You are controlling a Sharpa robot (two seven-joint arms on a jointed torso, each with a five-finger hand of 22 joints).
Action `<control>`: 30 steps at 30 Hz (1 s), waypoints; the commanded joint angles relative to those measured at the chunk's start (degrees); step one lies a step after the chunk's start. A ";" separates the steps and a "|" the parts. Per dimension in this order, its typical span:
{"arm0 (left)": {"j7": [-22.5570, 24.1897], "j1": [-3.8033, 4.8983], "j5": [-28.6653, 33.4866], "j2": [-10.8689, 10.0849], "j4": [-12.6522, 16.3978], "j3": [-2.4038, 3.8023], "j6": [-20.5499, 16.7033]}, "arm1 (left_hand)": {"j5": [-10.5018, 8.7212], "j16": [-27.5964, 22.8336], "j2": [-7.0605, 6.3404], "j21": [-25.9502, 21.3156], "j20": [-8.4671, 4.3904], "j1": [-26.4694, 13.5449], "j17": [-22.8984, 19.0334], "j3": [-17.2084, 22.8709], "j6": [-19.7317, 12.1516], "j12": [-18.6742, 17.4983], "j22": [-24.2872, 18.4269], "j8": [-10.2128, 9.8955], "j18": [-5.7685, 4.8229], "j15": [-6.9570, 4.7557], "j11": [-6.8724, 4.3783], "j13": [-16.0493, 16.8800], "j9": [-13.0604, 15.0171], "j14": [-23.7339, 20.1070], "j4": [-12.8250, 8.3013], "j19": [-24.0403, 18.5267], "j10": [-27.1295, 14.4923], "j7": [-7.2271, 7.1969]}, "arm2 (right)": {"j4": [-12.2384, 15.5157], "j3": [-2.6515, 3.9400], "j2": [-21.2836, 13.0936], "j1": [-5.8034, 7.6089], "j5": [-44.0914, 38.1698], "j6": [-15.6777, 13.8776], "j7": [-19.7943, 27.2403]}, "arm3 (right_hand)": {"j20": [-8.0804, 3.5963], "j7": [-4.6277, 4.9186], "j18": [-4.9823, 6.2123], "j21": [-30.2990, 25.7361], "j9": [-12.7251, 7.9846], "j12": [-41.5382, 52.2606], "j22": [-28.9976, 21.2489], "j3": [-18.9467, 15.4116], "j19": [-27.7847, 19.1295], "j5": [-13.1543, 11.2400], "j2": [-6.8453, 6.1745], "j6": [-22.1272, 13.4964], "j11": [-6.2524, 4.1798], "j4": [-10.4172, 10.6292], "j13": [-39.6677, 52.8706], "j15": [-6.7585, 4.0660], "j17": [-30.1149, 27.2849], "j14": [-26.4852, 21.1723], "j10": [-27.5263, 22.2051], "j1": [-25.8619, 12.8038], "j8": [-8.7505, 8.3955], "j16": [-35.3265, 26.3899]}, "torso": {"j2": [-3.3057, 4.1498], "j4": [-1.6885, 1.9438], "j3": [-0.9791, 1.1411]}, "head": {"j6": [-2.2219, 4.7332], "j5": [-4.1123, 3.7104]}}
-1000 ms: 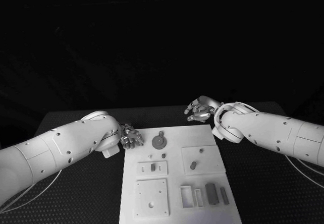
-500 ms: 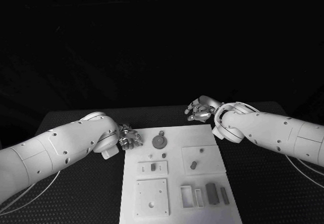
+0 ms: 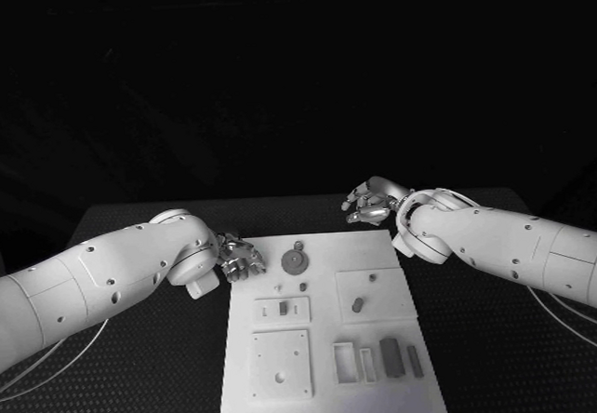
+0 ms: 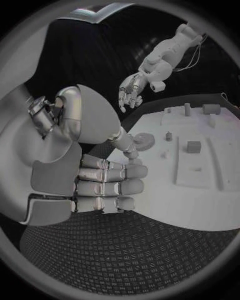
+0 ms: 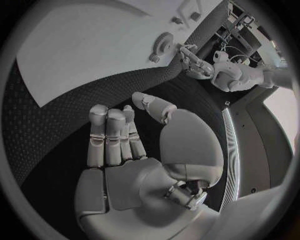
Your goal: Assemble the parts on the task board
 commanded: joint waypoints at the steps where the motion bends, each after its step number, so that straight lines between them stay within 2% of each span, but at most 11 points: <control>1: -0.11 0.04 2.47 -0.62 1.19 0.04 1.89 | 1.73 0.68 1.34 0.43 -5.83 -1.18 0.25 0.47 1.28 0.51 0.15 1.24 -0.09 -0.16 -2.42 0.38 3.64 0.88 -1.72 0.19 3.06 -0.74 | 0.06 0.02 0.02 -0.03 0.04 0.23 0.50 | -0.17 0.57 1.80 -0.33 -0.09 0.23 0.08 0.08 0.23 0.25 0.06 -0.20 -0.10 0.24 -0.07 0.03 -0.06 -0.47 -0.10 -0.45 0.19 0.20 | -0.01 0.03 0.00 | -0.10 0.09; 4: -0.40 0.10 2.65 -1.76 2.85 0.06 2.33 | 2.68 0.81 2.12 0.62 -6.00 -2.35 0.36 0.44 1.33 0.69 0.17 1.45 -0.20 -0.29 -2.50 0.68 4.28 0.95 -2.80 0.04 3.09 -0.81 | 0.07 0.02 -0.01 -0.03 0.04 0.23 0.50 | -0.17 0.57 1.80 -0.33 -0.09 0.23 0.09 0.09 0.23 0.25 0.07 -0.20 -0.10 0.23 -0.08 0.03 -0.07 -0.47 -0.10 -0.43 0.19 0.20 | 0.00 0.01 -0.01 | -0.12 0.13; 5: -0.58 0.15 2.65 -2.22 3.54 0.06 2.67 | 3.83 0.90 2.15 0.70 -6.05 -2.74 0.42 0.53 1.44 0.79 0.17 1.56 -0.25 -0.33 -2.53 0.80 4.52 1.02 -3.26 0.02 3.18 -0.88 | 0.06 0.02 -0.04 -0.03 0.04 0.23 0.50 | -0.18 0.57 1.80 -0.33 -0.09 0.23 0.09 0.10 0.23 0.25 0.07 -0.20 -0.10 0.22 -0.08 0.03 -0.07 -0.47 -0.10 -0.42 0.19 0.20 | 0.01 -0.02 0.00 | -0.13 0.15; 8: -1.02 0.39 2.55 -3.28 5.31 0.06 3.57 | 5.23 1.15 2.19 0.86 -6.19 -3.58 0.56 0.81 1.67 0.98 0.11 1.69 -0.32 -0.46 -2.67 1.04 4.96 1.32 -4.14 0.03 3.45 -1.02 | 0.05 0.02 -0.14 -0.03 0.04 0.20 0.47 | -0.18 0.57 1.80 -0.33 -0.09 0.24 0.09 0.11 0.23 0.25 0.07 -0.21 -0.10 0.21 -0.09 0.03 -0.07 -0.47 -0.10 -0.40 0.19 0.21 | 0.00 -0.01 0.02 | -0.17 0.16; 12: -1.49 0.93 2.03 -4.03 7.11 0.04 5.29 | 5.60 1.30 2.22 0.93 -6.26 -3.78 0.63 1.01 1.80 1.08 0.08 1.73 -0.33 -0.58 -2.80 1.13 5.13 1.59 -4.45 0.07 3.68 -1.11 | 0.07 0.02 -0.15 -0.03 0.04 0.22 0.46 | -0.19 0.57 1.80 -0.34 -0.09 0.24 0.09 0.12 0.22 0.25 0.07 -0.21 -0.10 0.19 -0.10 0.03 -0.07 -0.47 -0.10 -0.38 0.19 0.21 | 0.01 0.03 0.04 | -0.23 0.13; 16: -2.24 0.95 1.46 -4.92 9.24 -0.02 6.63 | 5.88 1.35 2.23 0.99 -6.32 -3.95 0.65 1.13 1.86 1.12 0.07 1.73 -0.36 -0.66 -2.85 1.18 5.23 1.74 -4.64 0.09 3.83 -1.16 | 0.09 0.02 -0.15 -0.03 0.04 0.19 0.45 | -0.19 0.56 1.80 -0.34 -0.09 0.25 0.09 0.14 0.22 0.24 0.08 -0.20 -0.11 0.17 -0.11 0.02 -0.08 -0.47 -0.10 -0.34 0.19 0.21 | 0.04 0.02 0.02 | -0.27 0.23; 17: -2.36 0.95 1.09 -5.14 9.77 -0.19 6.91 | 5.95 1.35 2.24 1.00 -6.33 -3.98 0.65 1.16 1.87 1.12 0.06 1.73 -0.37 -0.67 -2.85 1.18 5.25 1.75 -4.67 0.09 3.84 -1.16 | 0.08 0.02 -0.15 -0.03 0.04 0.17 0.45 | -0.19 0.56 1.80 -0.34 -0.09 0.25 0.09 0.14 0.22 0.24 0.08 -0.20 -0.11 0.16 -0.11 0.02 -0.08 -0.47 -0.10 -0.34 0.19 0.21 | 0.03 0.03 0.01 | -0.26 0.19; 24: -2.77 0.93 -2.93 -6.49 12.90 -0.43 6.41 | 6.04 1.34 2.37 1.03 -6.35 -4.14 0.65 1.20 1.86 1.10 0.05 1.71 -0.39 -0.69 -2.86 1.19 5.29 1.78 -4.69 0.11 3.86 -1.16 | 0.16 0.02 -0.28 -0.03 0.04 0.15 0.45 | -0.20 0.56 1.80 -0.35 -0.09 0.26 0.10 0.17 0.22 0.23 0.08 -0.20 -0.11 0.13 -0.13 0.02 -0.09 -0.48 -0.11 -0.29 0.19 0.21 | 0.05 -0.01 -0.05 | -0.50 0.16; 25: -2.82 0.93 -3.78 -6.66 13.25 -0.49 6.12 | 6.06 1.35 2.38 1.05 -6.36 -4.17 0.65 1.21 1.87 1.11 0.05 1.71 -0.39 -0.69 -2.86 1.20 5.31 1.80 -4.72 0.13 3.88 -1.16 | 0.15 0.02 -0.28 -0.03 0.04 0.13 0.45 | -0.20 0.56 1.80 -0.35 -0.09 0.26 0.10 0.17 0.22 0.23 0.08 -0.20 -0.11 0.13 -0.13 0.02 -0.09 -0.48 -0.11 -0.28 0.19 0.21 | 0.05 -0.03 -0.05 | -0.51 0.16; 30: -4.31 0.94 -6.51 -7.53 15.30 -1.55 3.13 | 6.18 1.47 2.33 1.17 -6.46 -4.36 0.70 1.31 2.03 1.19 0.03 1.76 -0.38 -0.77 -2.94 1.26 5.46 2.03 -4.95 0.25 4.11 -1.24 | 0.20 0.02 -0.39 -0.03 0.04 0.14 0.43 | -0.21 0.56 1.80 -0.35 -0.09 0.27 0.10 0.19 0.22 0.21 0.08 -0.20 -0.11 0.10 -0.14 0.02 -0.09 -0.48 -0.11 -0.25 0.20 0.22 | 0.03 0.02 -0.05 | -0.57 0.08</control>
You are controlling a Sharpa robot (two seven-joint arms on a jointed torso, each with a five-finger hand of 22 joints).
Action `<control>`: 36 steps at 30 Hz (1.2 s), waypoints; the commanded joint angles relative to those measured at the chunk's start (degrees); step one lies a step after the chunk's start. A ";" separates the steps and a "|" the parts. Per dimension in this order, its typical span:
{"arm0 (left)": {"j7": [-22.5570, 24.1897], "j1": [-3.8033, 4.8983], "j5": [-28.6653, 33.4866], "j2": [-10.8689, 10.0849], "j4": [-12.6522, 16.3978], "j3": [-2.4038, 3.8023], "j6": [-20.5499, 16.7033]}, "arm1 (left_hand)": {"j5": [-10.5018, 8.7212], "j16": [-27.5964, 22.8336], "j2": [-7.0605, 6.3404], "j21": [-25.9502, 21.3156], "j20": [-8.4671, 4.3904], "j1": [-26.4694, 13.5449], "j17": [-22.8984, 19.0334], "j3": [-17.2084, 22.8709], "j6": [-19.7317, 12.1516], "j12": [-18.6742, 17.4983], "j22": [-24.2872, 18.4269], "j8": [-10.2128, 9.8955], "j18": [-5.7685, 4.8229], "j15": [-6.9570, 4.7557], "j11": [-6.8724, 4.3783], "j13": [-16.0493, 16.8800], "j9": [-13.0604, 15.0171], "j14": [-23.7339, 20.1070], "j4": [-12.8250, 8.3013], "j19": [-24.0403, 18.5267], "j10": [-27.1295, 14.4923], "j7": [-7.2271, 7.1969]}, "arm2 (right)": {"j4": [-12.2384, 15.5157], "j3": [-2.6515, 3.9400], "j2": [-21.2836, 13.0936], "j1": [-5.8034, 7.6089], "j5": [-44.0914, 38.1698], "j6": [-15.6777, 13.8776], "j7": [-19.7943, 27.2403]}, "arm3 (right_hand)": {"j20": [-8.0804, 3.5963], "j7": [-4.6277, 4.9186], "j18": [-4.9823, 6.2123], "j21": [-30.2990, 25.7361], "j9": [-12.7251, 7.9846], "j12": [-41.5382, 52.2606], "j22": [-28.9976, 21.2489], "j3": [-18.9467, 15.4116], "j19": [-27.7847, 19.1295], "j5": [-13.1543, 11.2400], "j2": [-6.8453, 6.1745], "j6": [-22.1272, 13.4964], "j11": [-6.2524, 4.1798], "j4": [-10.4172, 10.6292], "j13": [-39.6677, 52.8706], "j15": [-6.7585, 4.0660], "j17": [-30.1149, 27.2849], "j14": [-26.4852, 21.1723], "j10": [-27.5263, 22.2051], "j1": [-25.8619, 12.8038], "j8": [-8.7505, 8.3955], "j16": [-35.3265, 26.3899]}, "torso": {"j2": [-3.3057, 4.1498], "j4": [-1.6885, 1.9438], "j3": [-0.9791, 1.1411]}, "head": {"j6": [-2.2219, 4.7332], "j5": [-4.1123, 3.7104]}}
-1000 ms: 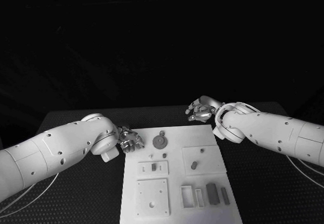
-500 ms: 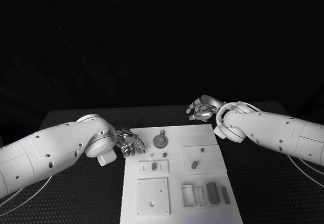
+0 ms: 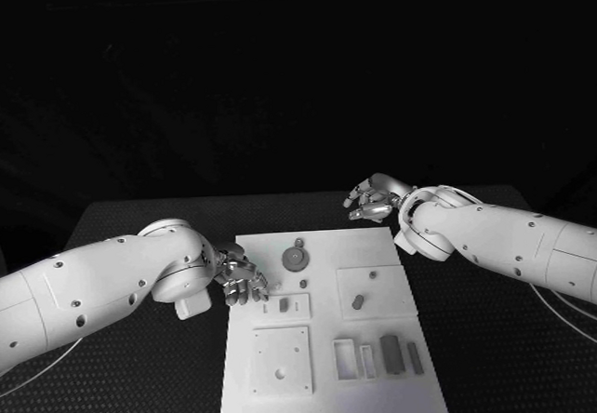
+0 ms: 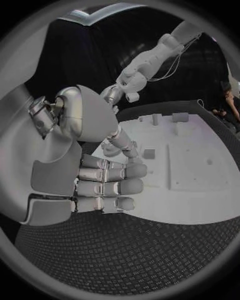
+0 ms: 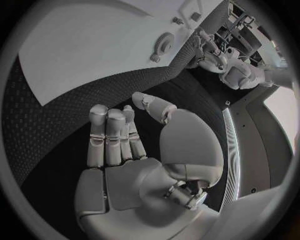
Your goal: Assemble the parts on the task board
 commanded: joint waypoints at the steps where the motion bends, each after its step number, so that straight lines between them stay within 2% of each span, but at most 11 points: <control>1: -1.78 0.02 -4.26 -0.28 1.37 -0.56 -2.19 | 0.50 0.37 0.60 0.31 -6.50 -0.26 0.13 1.78 1.30 0.40 -0.05 0.18 -0.37 -0.33 -2.68 0.14 0.72 0.29 -2.26 0.30 3.15 -0.87 | 0.12 0.01 -0.07 -0.02 -0.01 0.14 0.42 | -0.17 0.65 1.80 -0.35 -0.09 0.28 0.05 0.19 -0.01 0.21 0.08 -0.09 -0.11 0.10 -0.06 0.02 -0.10 -0.48 -0.11 -0.25 0.20 0.22 | 0.00 0.04 0.01 | -0.06 -0.08; 6: -2.39 0.02 -6.46 -0.67 3.53 -1.64 -3.47 | 0.67 0.49 0.53 0.41 -6.57 -0.48 0.19 1.83 1.49 0.49 -0.07 0.24 -0.37 -0.39 -2.74 0.21 0.84 0.49 -2.39 0.40 3.38 -0.95 | 0.17 0.01 -0.09 -0.02 -0.01 0.14 0.42 | -0.17 0.65 1.80 -0.36 -0.09 0.29 0.05 0.21 -0.01 0.21 0.07 -0.09 -0.11 0.08 -0.07 0.02 -0.10 -0.48 -0.11 -0.22 0.20 0.22 | -0.04 0.16 -0.05 | -0.19 -0.04; 9: -2.53 0.02 -6.82 -0.88 4.33 -1.94 -3.79 | 0.69 0.51 0.51 0.44 -6.60 -0.52 0.20 1.85 1.51 0.51 -0.08 0.24 -0.36 -0.41 -2.76 0.22 0.86 0.53 -2.40 0.45 3.42 -0.96 | 0.20 0.01 -0.13 -0.02 -0.01 0.16 0.41 | -0.18 0.65 1.80 -0.36 -0.09 0.29 0.05 0.21 -0.01 0.20 0.07 -0.09 -0.11 0.08 -0.08 0.02 -0.11 -0.48 -0.11 -0.22 0.20 0.22 | -0.05 0.13 -0.11 | -0.31 0.08; 13: -2.73 0.00 -7.31 -1.00 4.92 -2.26 -4.30 | 0.69 0.53 0.49 0.48 -6.63 -0.57 0.20 1.87 1.53 0.51 -0.08 0.24 -0.35 -0.43 -2.77 0.23 0.89 0.57 -2.42 0.51 3.45 -0.97 | 0.20 0.01 -0.16 -0.02 -0.01 0.14 0.41 | -0.18 0.65 1.80 -0.36 -0.09 0.30 0.06 0.21 -0.01 0.20 0.06 -0.09 -0.11 0.08 -0.09 0.02 -0.11 -0.49 -0.11 -0.22 0.21 0.22 | -0.03 0.07 -0.05 | -0.25 0.18; 19: -2.72 -0.03 -8.12 -0.86 5.34 -2.28 -4.90 | 0.68 0.54 0.49 0.55 -6.66 -0.63 0.21 1.91 1.55 0.51 -0.08 0.22 -0.33 -0.46 -2.78 0.24 0.91 0.61 -2.43 0.59 3.49 -0.98 | 0.23 0.01 -0.22 -0.02 -0.01 0.16 0.43 | -0.18 0.65 1.80 -0.37 -0.09 0.31 0.06 0.22 0.00 0.19 0.06 -0.09 -0.11 0.08 -0.11 0.02 -0.12 -0.49 -0.11 -0.22 0.21 0.23 | -0.04 0.04 -0.06 | -0.26 0.21; 23: -2.66 -0.05 -8.77 -0.71 5.40 -2.28 -5.46 | 0.63 0.54 0.47 0.60 -6.69 -0.67 0.21 1.93 1.55 0.51 -0.08 0.21 -0.32 -0.49 -2.79 0.25 0.93 0.63 -2.43 0.66 3.51 -0.98 | 0.26 0.01 -0.21 -0.02 -0.01 0.20 0.42 | -0.18 0.65 1.80 -0.37 -0.09 0.32 0.07 0.22 0.00 0.19 0.06 -0.09 -0.11 0.08 -0.12 0.02 -0.12 -0.49 -0.12 -0.22 0.21 0.23 | 0.02 -0.03 0.04 | -0.22 0.33; 28: -2.60 -0.06 -9.14 -0.65 5.43 -2.27 -6.14 | 0.62 0.54 0.47 0.64 -6.72 -0.70 0.21 1.96 1.55 0.50 -0.08 0.19 -0.31 -0.51 -2.79 0.25 0.94 0.65 -2.42 0.70 3.52 -0.99 | 0.24 0.01 -0.23 -0.02 -0.01 0.18 0.42 | -0.17 0.65 1.80 -0.37 -0.09 0.32 0.07 0.22 0.00 0.19 0.07 -0.09 -0.11 0.09 -0.13 0.02 -0.13 -0.49 -0.12 -0.23 0.21 0.23 | 0.05 -0.06 0.05 | -0.25 0.28; 36: -2.71 -0.08 -9.26 -0.73 5.70 -2.27 -5.85 | 0.62 0.57 0.47 0.73 -6.78 -0.71 0.21 2.04 1.57 0.51 -0.08 0.17 -0.28 -0.58 -2.82 0.27 0.97 0.73 -2.44 0.81 3.59 -1.00 | 0.24 0.01 -0.26 -0.02 -0.01 0.25 0.43 | -0.17 0.66 1.80 -0.37 -0.10 0.34 0.08 0.22 0.00 0.19 0.07 -0.09 -0.11 0.11 -0.15 0.02 -0.14 -0.49 -0.12 -0.25 0.21 0.24 | 0.01 -0.05 0.06 | -0.36 0.24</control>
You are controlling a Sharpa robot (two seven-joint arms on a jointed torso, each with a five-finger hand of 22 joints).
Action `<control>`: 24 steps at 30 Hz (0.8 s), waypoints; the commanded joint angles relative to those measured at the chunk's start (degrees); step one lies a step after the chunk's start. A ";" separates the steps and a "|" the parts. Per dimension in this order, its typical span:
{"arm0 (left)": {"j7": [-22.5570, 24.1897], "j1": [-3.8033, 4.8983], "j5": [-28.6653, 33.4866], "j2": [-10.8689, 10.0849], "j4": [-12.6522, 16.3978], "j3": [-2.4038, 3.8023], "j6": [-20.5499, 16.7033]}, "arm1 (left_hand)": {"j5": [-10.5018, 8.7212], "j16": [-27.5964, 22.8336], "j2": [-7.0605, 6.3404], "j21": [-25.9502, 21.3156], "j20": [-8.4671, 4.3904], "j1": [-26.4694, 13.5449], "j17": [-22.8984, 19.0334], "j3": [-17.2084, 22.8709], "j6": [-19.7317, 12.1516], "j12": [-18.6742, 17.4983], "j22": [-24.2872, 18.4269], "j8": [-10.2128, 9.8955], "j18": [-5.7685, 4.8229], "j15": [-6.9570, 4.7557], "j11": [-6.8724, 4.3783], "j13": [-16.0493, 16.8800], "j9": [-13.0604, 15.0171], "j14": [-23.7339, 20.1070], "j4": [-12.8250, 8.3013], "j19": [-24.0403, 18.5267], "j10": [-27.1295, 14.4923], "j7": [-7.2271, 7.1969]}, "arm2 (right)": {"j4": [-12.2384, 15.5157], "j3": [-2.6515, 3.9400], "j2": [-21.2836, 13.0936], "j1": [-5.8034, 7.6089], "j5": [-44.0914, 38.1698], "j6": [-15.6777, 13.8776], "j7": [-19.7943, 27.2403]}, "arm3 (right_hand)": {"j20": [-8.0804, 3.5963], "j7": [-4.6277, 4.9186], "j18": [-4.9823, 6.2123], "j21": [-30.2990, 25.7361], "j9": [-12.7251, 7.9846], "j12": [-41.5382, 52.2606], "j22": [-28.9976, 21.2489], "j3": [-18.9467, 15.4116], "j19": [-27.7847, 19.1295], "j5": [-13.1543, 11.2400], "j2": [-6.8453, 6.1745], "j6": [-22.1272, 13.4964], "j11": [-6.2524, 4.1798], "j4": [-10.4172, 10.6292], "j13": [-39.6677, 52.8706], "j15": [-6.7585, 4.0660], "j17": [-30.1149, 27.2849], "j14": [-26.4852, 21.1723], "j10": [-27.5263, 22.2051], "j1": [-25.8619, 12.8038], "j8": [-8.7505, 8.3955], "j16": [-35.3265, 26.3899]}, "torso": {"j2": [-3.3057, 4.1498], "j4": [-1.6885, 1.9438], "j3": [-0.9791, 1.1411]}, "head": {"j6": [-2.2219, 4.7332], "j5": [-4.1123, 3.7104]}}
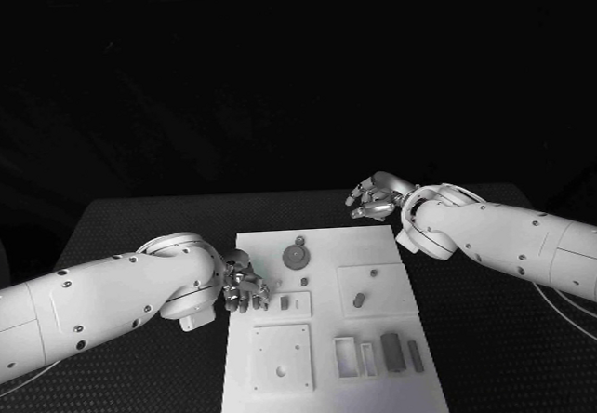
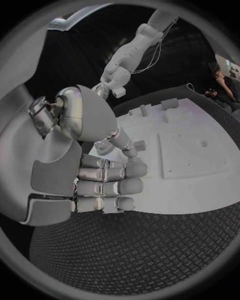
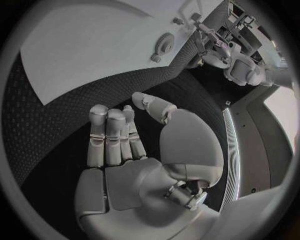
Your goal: Assemble the parts on the task board
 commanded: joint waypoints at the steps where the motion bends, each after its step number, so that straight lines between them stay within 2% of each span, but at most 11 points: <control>1: -0.09 -0.02 -1.00 0.05 0.24 0.01 -0.48 | 0.19 0.24 0.64 0.26 -6.78 0.16 0.07 2.11 0.75 0.31 -0.06 0.28 -0.28 -0.39 -2.20 0.09 0.11 -0.03 -1.87 0.41 2.34 -0.18 | 0.10 0.03 -0.06 -0.02 -0.01 0.24 0.43 | -0.20 0.52 1.80 -0.37 -0.10 0.34 0.09 0.22 0.03 0.19 0.07 -0.22 -0.11 0.11 -0.07 0.02 -0.09 -0.49 -0.12 -0.25 0.21 0.24 | -0.01 0.04 0.02 | -0.10 -0.05; 11: 0.51 -0.36 -1.07 0.29 -0.04 0.01 0.40 | 0.16 0.25 0.63 0.34 -6.83 0.13 0.07 2.18 0.74 0.30 -0.07 0.24 -0.26 -0.44 -2.22 0.10 0.13 0.03 -1.88 0.50 2.38 -0.18 | 0.17 0.03 -0.11 -0.02 0.00 0.31 0.46 | -0.20 0.52 1.80 -0.38 -0.10 0.37 0.10 0.22 0.03 0.19 0.08 -0.22 -0.11 0.13 -0.11 0.02 -0.10 -0.49 -0.12 -0.27 0.21 0.25 | -0.01 0.03 -0.02 | -0.14 0.03; 24: 1.03 -0.93 -3.74 -0.24 1.00 0.01 -1.04 | -0.07 0.19 0.56 0.40 -6.88 0.14 0.03 2.33 0.63 0.21 -0.09 0.10 -0.25 -0.49 -2.22 0.08 0.12 0.03 -1.87 0.55 2.34 -0.16 | 0.24 0.03 -0.27 -0.07 0.08 0.38 0.51 | -0.20 0.53 1.80 -0.39 -0.10 0.39 0.11 0.22 0.04 0.18 0.09 -0.22 -0.11 0.14 -0.13 0.02 -0.11 -0.49 -0.13 -0.29 0.21 0.26 | 0.00 0.08 -0.01 | -0.22 -0.02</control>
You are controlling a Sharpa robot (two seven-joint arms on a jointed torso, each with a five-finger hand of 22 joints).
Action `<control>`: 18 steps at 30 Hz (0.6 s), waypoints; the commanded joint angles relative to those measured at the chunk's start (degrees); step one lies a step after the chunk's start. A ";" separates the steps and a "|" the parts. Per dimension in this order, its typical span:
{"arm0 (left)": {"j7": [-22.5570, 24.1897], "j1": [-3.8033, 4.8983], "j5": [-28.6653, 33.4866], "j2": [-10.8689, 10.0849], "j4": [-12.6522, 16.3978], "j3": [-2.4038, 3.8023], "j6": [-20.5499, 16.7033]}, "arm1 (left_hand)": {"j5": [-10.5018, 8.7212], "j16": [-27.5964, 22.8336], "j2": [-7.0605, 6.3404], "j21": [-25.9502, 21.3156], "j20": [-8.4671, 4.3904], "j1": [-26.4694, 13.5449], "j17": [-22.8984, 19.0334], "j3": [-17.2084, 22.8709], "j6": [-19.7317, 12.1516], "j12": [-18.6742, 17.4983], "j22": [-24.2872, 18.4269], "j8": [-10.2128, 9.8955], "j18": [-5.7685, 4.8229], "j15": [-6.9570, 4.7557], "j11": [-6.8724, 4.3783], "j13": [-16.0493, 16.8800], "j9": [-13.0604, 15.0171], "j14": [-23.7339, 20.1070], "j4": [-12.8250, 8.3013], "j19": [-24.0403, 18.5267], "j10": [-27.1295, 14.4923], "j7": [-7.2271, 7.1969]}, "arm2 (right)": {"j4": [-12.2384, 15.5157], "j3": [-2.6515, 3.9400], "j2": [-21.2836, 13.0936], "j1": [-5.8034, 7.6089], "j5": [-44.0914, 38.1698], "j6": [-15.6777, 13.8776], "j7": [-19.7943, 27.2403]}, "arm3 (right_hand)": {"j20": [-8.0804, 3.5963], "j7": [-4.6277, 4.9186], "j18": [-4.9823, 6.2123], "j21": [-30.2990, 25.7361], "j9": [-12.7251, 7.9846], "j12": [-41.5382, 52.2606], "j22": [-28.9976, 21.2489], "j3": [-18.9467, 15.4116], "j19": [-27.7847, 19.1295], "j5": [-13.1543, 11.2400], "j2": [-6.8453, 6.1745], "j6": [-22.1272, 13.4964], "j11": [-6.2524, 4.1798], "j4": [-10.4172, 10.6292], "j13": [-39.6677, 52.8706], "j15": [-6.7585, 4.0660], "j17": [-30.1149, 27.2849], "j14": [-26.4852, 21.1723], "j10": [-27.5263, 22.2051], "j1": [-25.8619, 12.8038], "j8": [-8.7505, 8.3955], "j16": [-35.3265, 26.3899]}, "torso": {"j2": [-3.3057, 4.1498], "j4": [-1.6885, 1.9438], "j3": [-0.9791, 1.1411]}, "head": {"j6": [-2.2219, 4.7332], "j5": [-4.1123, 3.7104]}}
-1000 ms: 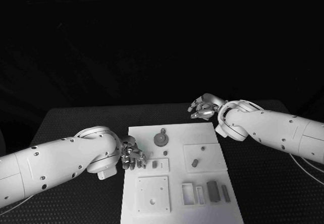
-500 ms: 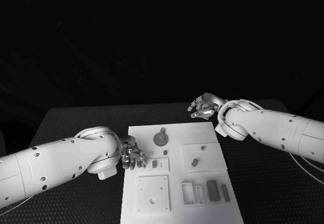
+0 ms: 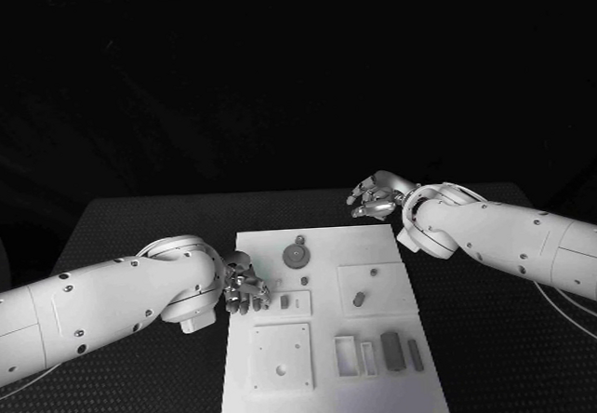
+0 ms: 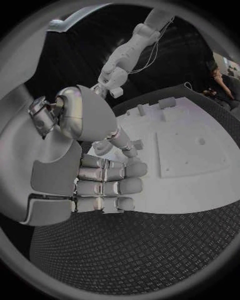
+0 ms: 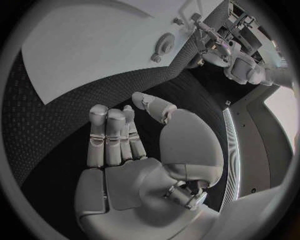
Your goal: Assemble the parts on the task board
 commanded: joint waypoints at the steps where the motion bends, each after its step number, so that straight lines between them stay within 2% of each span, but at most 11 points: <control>1: 0.79 -0.23 -2.10 -0.16 0.53 -0.05 -0.90 | -0.04 0.19 0.54 0.38 -6.87 0.13 0.02 2.26 0.29 0.20 -0.09 -0.09 -0.25 -0.42 -1.83 0.04 0.02 0.12 -1.95 0.54 1.90 0.16 | 0.12 0.03 -0.02 -0.06 0.05 0.37 0.52 | -0.29 0.54 1.80 -0.39 -0.06 0.20 0.06 0.22 0.13 0.19 0.09 -0.20 -0.11 0.14 -0.09 0.02 -0.06 -0.49 -0.13 -0.30 0.21 0.26 | 0.02 0.04 0.00 | -0.02 0.00; 10: 0.83 -0.70 -2.71 -1.20 1.99 -0.05 -1.24 | -0.43 0.16 0.40 0.44 -6.93 0.24 0.00 2.51 0.12 0.14 -0.14 -0.33 -0.24 -0.47 -1.80 0.03 -0.07 0.20 -1.82 0.59 1.96 0.21 | 0.12 0.03 -0.08 -0.27 0.19 0.37 0.55 | -0.28 0.55 1.80 -0.39 -0.06 0.21 0.07 0.20 0.13 0.20 0.10 -0.21 -0.10 0.18 -0.12 0.03 -0.07 -0.50 -0.13 -0.35 0.21 0.26 | -0.01 0.01 0.03 | -0.22 0.06; 18: 0.58 -0.96 -2.71 -1.06 1.97 -0.06 -1.27 | -0.75 0.18 0.21 0.51 -6.97 0.32 0.00 2.65 0.02 0.12 -0.18 -0.56 -0.24 -0.53 -1.80 0.05 -0.20 0.31 -1.69 0.66 2.05 0.25 | 0.18 0.03 -0.13 -0.30 0.24 0.38 0.56 | -0.28 0.55 1.80 -0.40 -0.06 0.23 0.08 0.20 0.13 0.22 0.11 -0.21 -0.10 0.19 -0.14 0.03 -0.08 -0.50 -0.13 -0.37 0.21 0.27 | -0.01 0.03 0.00 | -0.28 0.01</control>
